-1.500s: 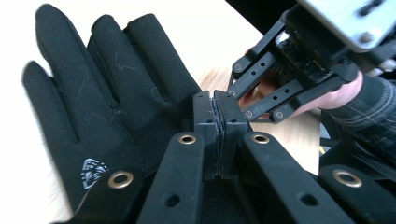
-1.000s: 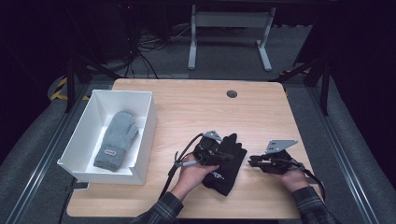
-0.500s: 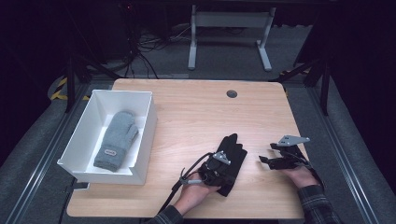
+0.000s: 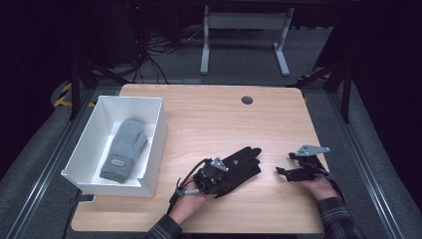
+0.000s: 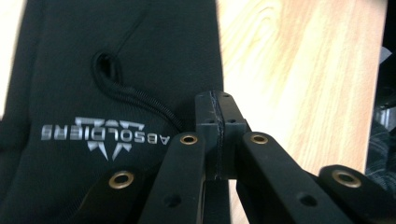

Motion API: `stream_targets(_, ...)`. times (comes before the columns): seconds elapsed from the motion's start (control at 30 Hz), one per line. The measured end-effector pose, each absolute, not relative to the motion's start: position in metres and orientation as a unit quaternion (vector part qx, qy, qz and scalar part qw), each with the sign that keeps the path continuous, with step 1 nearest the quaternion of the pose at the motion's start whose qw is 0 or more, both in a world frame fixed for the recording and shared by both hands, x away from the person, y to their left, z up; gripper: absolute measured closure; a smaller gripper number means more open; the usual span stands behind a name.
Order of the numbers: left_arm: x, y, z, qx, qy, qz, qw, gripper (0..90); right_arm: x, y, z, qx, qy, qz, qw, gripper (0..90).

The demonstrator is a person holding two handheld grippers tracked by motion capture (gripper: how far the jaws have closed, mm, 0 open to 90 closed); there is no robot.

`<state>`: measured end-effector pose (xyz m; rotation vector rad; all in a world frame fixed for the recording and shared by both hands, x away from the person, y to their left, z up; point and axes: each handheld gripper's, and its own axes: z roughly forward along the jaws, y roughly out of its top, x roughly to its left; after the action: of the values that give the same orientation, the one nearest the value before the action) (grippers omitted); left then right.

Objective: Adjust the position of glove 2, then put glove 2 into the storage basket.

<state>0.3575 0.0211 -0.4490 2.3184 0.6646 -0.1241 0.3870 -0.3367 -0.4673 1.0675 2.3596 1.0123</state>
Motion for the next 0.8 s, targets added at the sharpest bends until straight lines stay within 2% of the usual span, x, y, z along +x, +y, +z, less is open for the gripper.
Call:
stream_targets(0.27,0.362,0.037,-0.448,0.894,0.266,-0.049,0.358,90.0,0.387,-0.337,-0.468,0.374,0.835,0.361,0.180,16.2)
stream_targets(0.37,0.361,0.036,-0.444,0.901,0.248,-0.038,0.355,88.0,0.387,-0.337,-0.468,0.372,0.836,0.361,0.179,15.4)
stream_targets(0.53,0.359,0.035,-0.438,0.906,0.226,-0.021,0.357,73.7,0.387,-0.336,-0.468,0.371,0.837,0.360,0.177,15.1)
stream_targets(0.63,0.360,0.036,-0.436,0.908,0.214,-0.015,0.361,61.8,0.387,-0.336,-0.468,0.371,0.838,0.360,0.177,14.9)
stream_targets(0.67,0.361,0.036,-0.434,0.908,0.211,-0.009,0.361,61.8,0.387,-0.336,-0.468,0.371,0.838,0.360,0.176,14.9)
stream_targets(0.7,0.362,0.036,-0.432,0.909,0.207,-0.001,0.361,54.1,0.387,-0.336,-0.468,0.371,0.838,0.360,0.176,14.8)
stream_targets(0.8,0.365,0.037,-0.428,0.908,0.195,0.012,0.370,42.0,0.387,-0.336,-0.468,0.370,0.838,0.360,0.176,14.6)
